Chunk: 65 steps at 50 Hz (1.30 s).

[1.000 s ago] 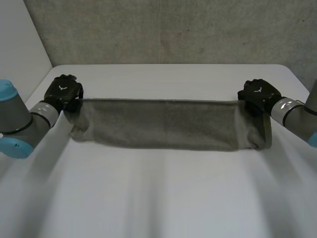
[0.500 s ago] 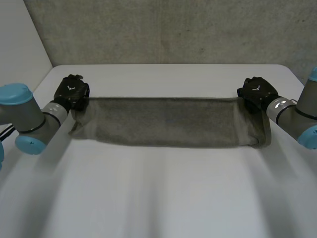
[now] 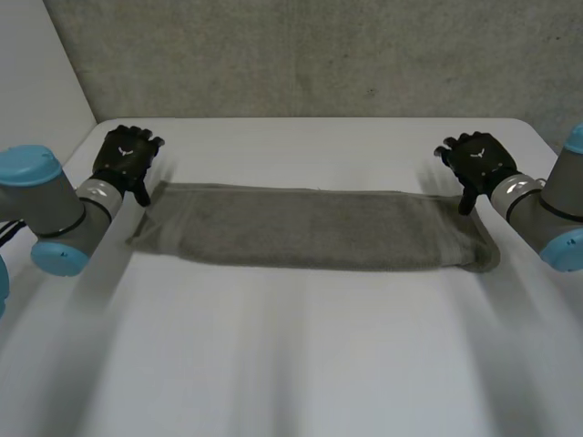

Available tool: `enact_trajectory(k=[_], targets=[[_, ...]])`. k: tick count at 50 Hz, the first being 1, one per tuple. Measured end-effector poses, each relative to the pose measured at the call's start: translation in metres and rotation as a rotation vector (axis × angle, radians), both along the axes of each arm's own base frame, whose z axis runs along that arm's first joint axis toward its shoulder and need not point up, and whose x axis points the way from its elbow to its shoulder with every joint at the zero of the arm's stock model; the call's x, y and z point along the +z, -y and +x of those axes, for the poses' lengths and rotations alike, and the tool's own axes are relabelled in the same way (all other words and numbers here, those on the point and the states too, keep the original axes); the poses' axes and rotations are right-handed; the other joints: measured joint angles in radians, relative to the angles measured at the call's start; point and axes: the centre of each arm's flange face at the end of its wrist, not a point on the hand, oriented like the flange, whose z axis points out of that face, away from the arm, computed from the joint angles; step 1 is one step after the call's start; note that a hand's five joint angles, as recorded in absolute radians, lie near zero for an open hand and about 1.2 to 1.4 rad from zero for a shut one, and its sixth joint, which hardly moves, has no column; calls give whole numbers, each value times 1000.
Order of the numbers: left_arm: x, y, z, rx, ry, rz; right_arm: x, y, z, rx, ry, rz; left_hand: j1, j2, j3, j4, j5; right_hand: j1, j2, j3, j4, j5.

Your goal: Fold the towel.

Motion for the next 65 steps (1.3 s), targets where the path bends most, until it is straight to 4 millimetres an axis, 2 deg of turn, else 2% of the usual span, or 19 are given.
enact_trajectory(k=[10, 13, 18, 22, 27, 33, 39, 51, 60, 63, 65], targets=[[36, -4, 2, 29, 20, -68, 38, -4, 0, -5, 60, -100, 0, 0, 0, 0, 0, -12, 0, 0, 0, 0], [46, -13, 4, 30, 16, -65, 52, -13, 0, -7, 86, -109, 0, 0, 0, 0, 0, -14, 0, 0, 0, 0], [58, -38, 7, 26, -1, -21, 73, -42, -5, -13, 136, -80, 0, 0, 0, 0, 0, -15, 0, 0, 0, 0], [58, -59, 9, 23, -21, 34, 77, -63, -9, -21, 150, -40, 0, 0, 0, 0, 0, -15, 0, 0, 0, 0], [46, -88, 9, 16, -45, 132, 65, -94, -13, -31, 147, 58, 0, 0, 0, 0, 0, -15, 0, 0, 0, 0], [27, -106, 3, -6, -45, 204, 39, -110, -18, -41, 130, 178, 0, 0, 0, 0, 0, -17, 0, 0, 0, 1], [13, -111, -2, -23, -41, 238, 10, -106, -29, -72, 118, 266, 0, 0, 0, 0, 0, -3, 7, 0, 0, 11], [14, -111, -3, -22, -44, 236, -16, -94, -40, -97, 86, 306, 0, 0, 0, 0, 0, 167, 186, 0, 0, 219], [15, -115, -2, -22, -45, 233, -31, -84, -41, -100, 76, 320, 0, 0, 0, 0, 0, 961, 1017, 0, 0, 1022], [15, -116, -2, -22, -45, 234, -30, -81, -44, -108, 71, 306, 0, 0, 0, 0, 0, 1036, 1045, 0, 0, 1092], [15, -116, -2, -22, -45, 233, -24, -76, -54, -132, 71, 287, 0, 0, 0, 0, 0, 1039, 1045, 0, 0, 1092]])
